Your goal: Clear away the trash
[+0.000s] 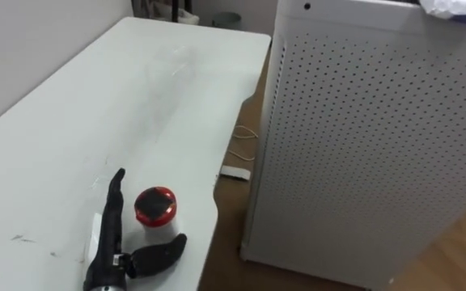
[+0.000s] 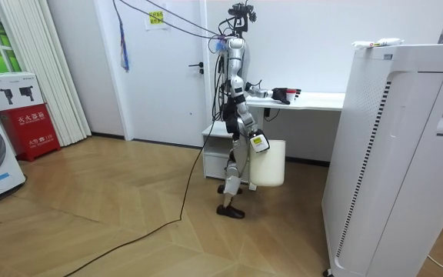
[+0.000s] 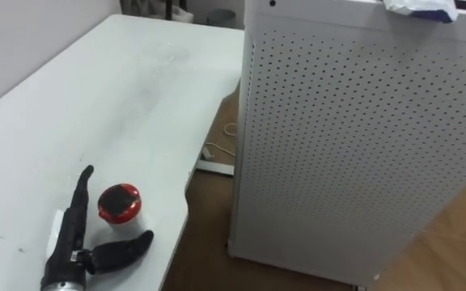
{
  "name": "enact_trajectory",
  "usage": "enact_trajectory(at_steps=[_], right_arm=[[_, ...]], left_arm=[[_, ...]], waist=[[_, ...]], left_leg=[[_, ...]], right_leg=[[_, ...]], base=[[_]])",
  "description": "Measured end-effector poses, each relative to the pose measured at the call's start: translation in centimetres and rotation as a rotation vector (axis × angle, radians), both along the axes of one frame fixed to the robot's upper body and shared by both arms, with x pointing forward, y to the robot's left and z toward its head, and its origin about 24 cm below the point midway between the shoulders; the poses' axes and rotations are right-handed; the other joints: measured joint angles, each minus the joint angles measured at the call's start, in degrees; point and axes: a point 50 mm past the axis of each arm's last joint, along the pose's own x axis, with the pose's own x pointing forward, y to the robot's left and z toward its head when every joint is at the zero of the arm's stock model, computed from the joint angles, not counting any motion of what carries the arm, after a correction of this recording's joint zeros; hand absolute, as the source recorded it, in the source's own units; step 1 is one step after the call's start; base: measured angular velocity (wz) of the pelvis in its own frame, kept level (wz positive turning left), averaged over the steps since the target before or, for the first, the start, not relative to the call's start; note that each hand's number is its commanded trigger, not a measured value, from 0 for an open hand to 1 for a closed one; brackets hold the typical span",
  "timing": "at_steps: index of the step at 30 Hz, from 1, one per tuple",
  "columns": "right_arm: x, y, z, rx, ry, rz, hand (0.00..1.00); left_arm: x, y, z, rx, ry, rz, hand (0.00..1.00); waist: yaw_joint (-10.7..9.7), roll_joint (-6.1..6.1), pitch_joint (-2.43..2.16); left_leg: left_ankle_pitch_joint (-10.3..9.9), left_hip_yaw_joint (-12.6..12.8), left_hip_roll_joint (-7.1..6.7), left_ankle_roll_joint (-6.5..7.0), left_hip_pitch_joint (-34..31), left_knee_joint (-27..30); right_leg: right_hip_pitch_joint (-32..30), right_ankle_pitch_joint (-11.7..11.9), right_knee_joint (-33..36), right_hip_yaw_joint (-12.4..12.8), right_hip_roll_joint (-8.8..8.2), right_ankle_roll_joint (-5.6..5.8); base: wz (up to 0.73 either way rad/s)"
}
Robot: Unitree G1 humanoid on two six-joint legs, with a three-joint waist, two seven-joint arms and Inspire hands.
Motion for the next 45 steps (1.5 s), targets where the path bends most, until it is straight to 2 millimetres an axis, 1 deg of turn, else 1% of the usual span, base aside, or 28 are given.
enact_trajectory(at_steps=[3,4,5,7,9,11,17,26,31,34,37,39,40,41,42,43,45], right_arm=[[0.0,0.0,0.0,-0.004,0.001,0.009,1.0],[0.0,0.1,0.0,-0.003,0.0,0.01,1.0],[0.0,0.1,0.0,-0.002,0.002,0.01,1.0],[-0.2,0.1,-0.1,-0.002,0.005,0.009,1.0],[-0.2,0.1,-0.1,-0.002,0.006,0.009,1.0],[-0.4,0.1,-0.1,-0.002,0.009,0.008,1.0],[-0.4,0.1,-0.1,0.0,0.013,0.007,1.0],[-0.5,0.1,-0.2,0.004,0.026,0.001,1.0],[-0.5,0.2,-0.2,0.01,0.027,-0.008,1.0],[-0.3,0.3,-0.2,0.013,0.019,-0.005,1.0],[0.0,0.4,-0.1,0.012,0.011,-0.003,1.0],[0.2,0.3,0.0,0.007,0.007,-0.002,1.0],[0.3,0.3,0.0,0.004,0.006,-0.003,1.0],[0.5,0.3,0.1,0.001,0.001,0.0,1.0],[1.0,0.4,0.2,-0.003,-0.009,0.008,1.0],[1.3,0.4,0.3,-0.004,-0.015,0.01,1.0],[2.3,0.5,0.6,-0.009,-0.039,0.013,1.0]], left_arm=[[0.2,0.0,0.1,-0.002,-0.001,0.003,0.0],[0.3,0.0,0.1,-0.017,0.003,0.012,0.06],[0.4,0.0,-0.1,-0.028,0.012,0.019,0.22],[0.6,0.0,-0.1,-0.042,0.015,0.026,1.0],[0.9,-0.2,-0.1,-0.056,0.013,0.032,1.0],[1.0,-0.1,-0.1,-0.065,0.011,0.054,1.0],[1.5,1.0,0.1,-0.101,0.011,0.127,1.0],[1.7,0.8,-0.1,-0.136,0.029,0.145,1.0],[1.7,0.4,-0.1,-0.16,0.039,0.131,1.0],[1.9,-0.6,0.0,-0.168,0.047,0.081,1.0],[2.0,-2.0,0.3,-0.165,0.059,-0.018,1.0],[2.1,-3.9,1.1,-0.171,0.061,-0.141,1.0],[2.2,-4.3,1.3,-0.175,0.056,-0.17,1.0],[2.2,-5.3,2.0,-0.186,0.04,-0.233,1.0],[2.2,-6.1,2.7,-0.195,0.019,-0.29,1.0],[2.3,-6.5,3.0,-0.197,0.011,-0.319,1.0],[2.6,-8.1,3.7,-0.198,0.001,-0.427,1.0]], waist=[[-0.4,-0.02,-0.01],[-0.6,-0.06,-0.03],[-0.7,-0.11,0.0],[-0.9,-0.28,-0.05],[-1.0,-0.54,0.06],[-1.0,-0.66,0.01],[-1.0,-0.72,-0.03],[-1.5,-0.61,-0.1],[-1.6,-0.27,-0.27],[-1.8,-0.07,-0.34],[-2.6,0.11,-0.33],[-3.0,0.21,-0.32],[-3.1,0.25,-0.33],[-3.3,0.39,-0.34],[-3.7,0.49,-0.36],[-3.9,0.52,-0.36],[-4.2,0.59,-0.32]], left_leg=[[0.0,0.3,0.07,-0.01,0.1,-0.1],[0.0,0.5,0.09,-0.01,0.3,-0.3],[0.0,0.7,0.11,-0.01,0.8,-0.5],[0.0,0.8,0.11,-0.01,1.3,-0.7],[0.0,0.8,0.17,-0.04,1.6,-1.0],[0.0,0.8,0.23,-0.05,1.9,-1.0],[0.1,0.8,0.37,-0.08,2.9,-1.0],[0.0,0.7,0.46,-0.1,2.9,-1.0],[0.0,0.7,0.46,-0.11,2.9,-1.0],[0.0,0.8,0.47,-0.11,2.3,-0.6],[0.0,0.8,0.44,-0.11,1.7,-0.3],[0.0,0.8,0.45,-0.11,1.5,-0.3],[0.0,0.8,0.45,-0.11,1.5,-0.3],[0.1,0.9,0.45,-0.12,1.4,-0.4],[0.1,1.0,0.46,-0.15,1.1,-0.4],[0.1,1.1,0.47,-0.18,0.9,-0.4],[0.1,2.1,0.61,-0.2,0.9,-0.3]], right_leg=[[-0.1,0.0,-0.1,0.4,0.01,0.0],[-0.1,0.0,-0.2,0.5,0.01,0.0],[0.3,0.0,-0.4,0.5,0.01,0.01],[0.8,0.0,-0.7,0.5,0.01,0.01],[1.1,0.0,-0.8,0.5,0.07,0.01],[1.5,0.0,-0.8,0.5,0.13,0.01],[2.6,0.0,-0.8,0.5,0.29,-0.06],[2.8,0.1,-0.8,0.5,0.41,-0.11],[2.7,0.1,-0.9,0.5,0.4,-0.12],[2.0,0.1,-0.7,0.7,0.39,-0.15],[1.6,0.2,-0.7,0.7,0.34,-0.14],[1.4,0.2,-0.6,0.6,0.35,-0.14],[1.4,0.2,-0.6,0.6,0.35,-0.13],[1.1,0.1,-0.4,0.8,0.36,-0.13],[0.5,0.1,0.1,1.1,0.36,-0.13],[0.2,0.1,0.3,1.2,0.36,-0.13],[-0.2,0.2,0.4,2.0,0.47,-0.17]], base=[[-0.06],[-0.08],[-0.07],[-0.02],[0.0],[0.0],[0.0],[0.0],[0.0],[-0.01],[0.0],[0.0],[0.0],[-0.08],[-0.09],[-0.11],[-0.16]])
